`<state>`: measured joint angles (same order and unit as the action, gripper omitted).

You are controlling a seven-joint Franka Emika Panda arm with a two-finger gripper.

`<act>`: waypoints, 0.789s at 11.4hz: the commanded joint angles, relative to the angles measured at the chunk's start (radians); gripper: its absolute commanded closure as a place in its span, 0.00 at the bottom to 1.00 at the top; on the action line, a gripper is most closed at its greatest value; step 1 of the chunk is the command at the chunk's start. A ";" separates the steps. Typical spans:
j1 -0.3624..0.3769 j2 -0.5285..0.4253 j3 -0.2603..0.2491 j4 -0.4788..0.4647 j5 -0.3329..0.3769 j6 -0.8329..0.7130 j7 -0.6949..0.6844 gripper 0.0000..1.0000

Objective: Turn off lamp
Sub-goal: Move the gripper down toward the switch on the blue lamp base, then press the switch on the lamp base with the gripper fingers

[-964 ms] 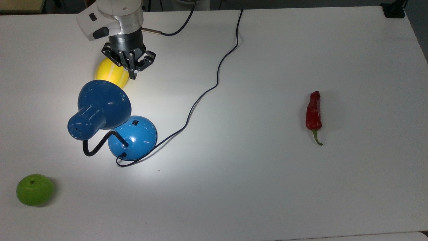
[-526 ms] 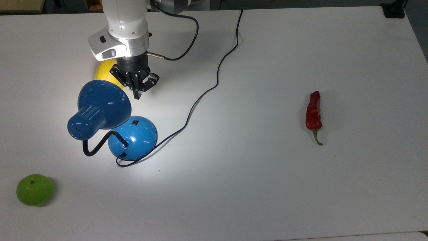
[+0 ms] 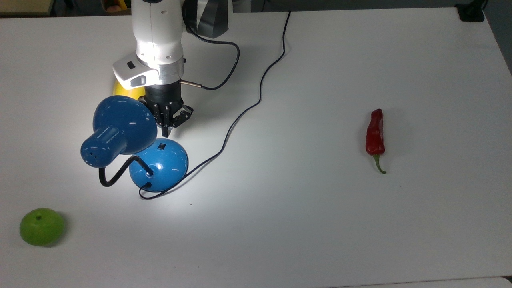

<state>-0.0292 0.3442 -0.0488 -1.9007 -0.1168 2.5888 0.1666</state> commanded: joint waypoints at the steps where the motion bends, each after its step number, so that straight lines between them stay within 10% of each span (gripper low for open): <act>1: 0.002 0.019 -0.002 -0.006 -0.055 0.063 0.027 1.00; 9: -0.003 0.062 -0.002 0.003 -0.067 0.103 0.048 1.00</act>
<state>-0.0334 0.3918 -0.0488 -1.8998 -0.1572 2.6634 0.1735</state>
